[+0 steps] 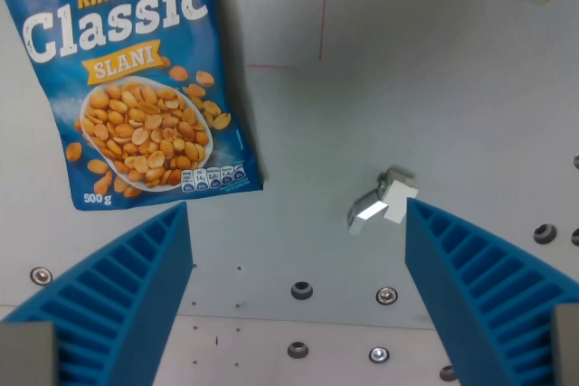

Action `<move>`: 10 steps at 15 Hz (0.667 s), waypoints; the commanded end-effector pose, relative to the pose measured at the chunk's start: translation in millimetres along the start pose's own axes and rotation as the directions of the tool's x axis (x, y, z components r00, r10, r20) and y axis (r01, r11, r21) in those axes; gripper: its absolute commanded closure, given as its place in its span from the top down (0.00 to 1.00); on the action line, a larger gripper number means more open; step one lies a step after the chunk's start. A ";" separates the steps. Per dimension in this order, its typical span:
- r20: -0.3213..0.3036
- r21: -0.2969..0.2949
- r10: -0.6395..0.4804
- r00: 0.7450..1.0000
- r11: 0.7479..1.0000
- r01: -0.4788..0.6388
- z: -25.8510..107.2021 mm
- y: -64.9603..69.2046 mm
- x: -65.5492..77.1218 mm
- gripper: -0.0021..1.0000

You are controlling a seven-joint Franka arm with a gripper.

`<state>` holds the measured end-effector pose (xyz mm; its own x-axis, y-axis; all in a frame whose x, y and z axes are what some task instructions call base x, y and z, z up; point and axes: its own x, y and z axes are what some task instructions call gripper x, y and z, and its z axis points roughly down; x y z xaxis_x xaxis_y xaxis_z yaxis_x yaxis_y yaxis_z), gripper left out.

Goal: Move in gripper positive x

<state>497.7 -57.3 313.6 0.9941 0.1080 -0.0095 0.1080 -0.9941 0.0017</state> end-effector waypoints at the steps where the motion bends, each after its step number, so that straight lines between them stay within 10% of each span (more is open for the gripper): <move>1: -0.004 -0.001 0.000 1.000 1.000 0.000 -1.8 0.1 4.9 1.00; 10: -0.004 -0.001 0.000 1.000 1.000 0.000 -2.0 0.1 49.9 1.00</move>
<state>539.4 -53.8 312.3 0.9927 0.1180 0.0255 0.1177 -0.9930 0.0134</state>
